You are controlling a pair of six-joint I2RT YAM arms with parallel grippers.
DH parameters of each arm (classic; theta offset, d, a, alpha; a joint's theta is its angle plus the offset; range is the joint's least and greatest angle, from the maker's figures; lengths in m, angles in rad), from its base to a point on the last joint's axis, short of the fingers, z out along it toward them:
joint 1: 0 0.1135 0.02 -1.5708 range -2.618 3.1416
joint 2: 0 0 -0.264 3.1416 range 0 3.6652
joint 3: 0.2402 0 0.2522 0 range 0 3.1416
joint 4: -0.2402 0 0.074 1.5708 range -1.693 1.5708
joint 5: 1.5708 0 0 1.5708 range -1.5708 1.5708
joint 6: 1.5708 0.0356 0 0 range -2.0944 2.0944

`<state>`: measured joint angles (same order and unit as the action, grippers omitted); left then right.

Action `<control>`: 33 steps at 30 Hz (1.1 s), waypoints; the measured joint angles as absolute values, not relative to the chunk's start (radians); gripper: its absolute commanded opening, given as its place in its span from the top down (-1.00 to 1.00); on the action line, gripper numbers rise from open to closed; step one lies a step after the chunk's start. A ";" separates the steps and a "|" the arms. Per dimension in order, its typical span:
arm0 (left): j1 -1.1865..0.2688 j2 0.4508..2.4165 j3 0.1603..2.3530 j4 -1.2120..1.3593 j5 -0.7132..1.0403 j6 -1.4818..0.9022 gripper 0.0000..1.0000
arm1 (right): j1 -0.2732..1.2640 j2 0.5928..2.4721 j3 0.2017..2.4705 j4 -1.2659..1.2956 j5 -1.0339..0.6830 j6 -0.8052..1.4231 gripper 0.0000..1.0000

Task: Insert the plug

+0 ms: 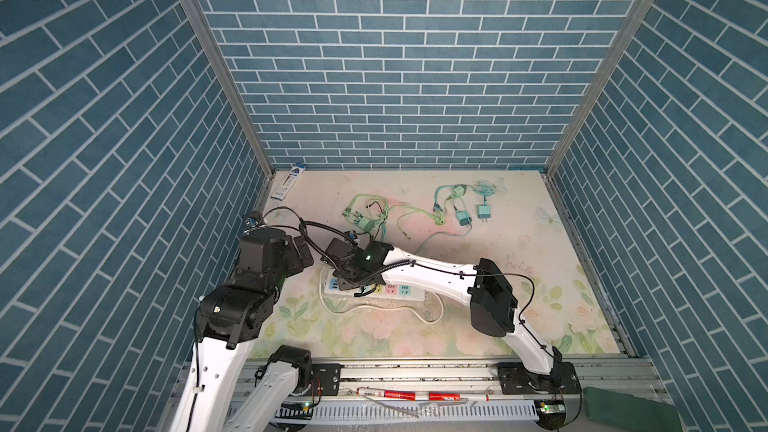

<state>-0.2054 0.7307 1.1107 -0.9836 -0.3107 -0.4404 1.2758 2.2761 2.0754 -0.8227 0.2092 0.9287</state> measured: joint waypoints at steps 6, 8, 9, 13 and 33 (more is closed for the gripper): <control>-0.178 0.723 1.088 -0.981 -0.290 -0.435 -0.99 | 1.276 2.279 2.078 -0.818 0.218 0.939 0.72; -0.167 0.724 1.078 -0.982 -0.286 -0.432 -0.99 | 1.276 2.280 2.078 -0.815 0.220 0.939 0.72; -0.160 0.725 1.076 -0.982 -0.285 -0.430 -0.99 | 1.276 2.280 2.078 -0.814 0.221 0.939 0.72; -0.101 0.728 1.074 -0.982 -0.269 -0.410 -0.99 | 1.274 2.280 2.078 -0.799 0.221 0.939 0.72; 0.041 0.747 1.074 -0.958 -0.155 -0.344 -0.99 | 1.270 2.310 2.120 -0.806 0.237 0.991 0.72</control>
<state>0.0410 0.7467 1.0744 -0.9577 -0.1547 -0.3439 1.2697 2.3104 2.1197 -0.8062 0.2375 0.9913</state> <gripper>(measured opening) 0.995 0.359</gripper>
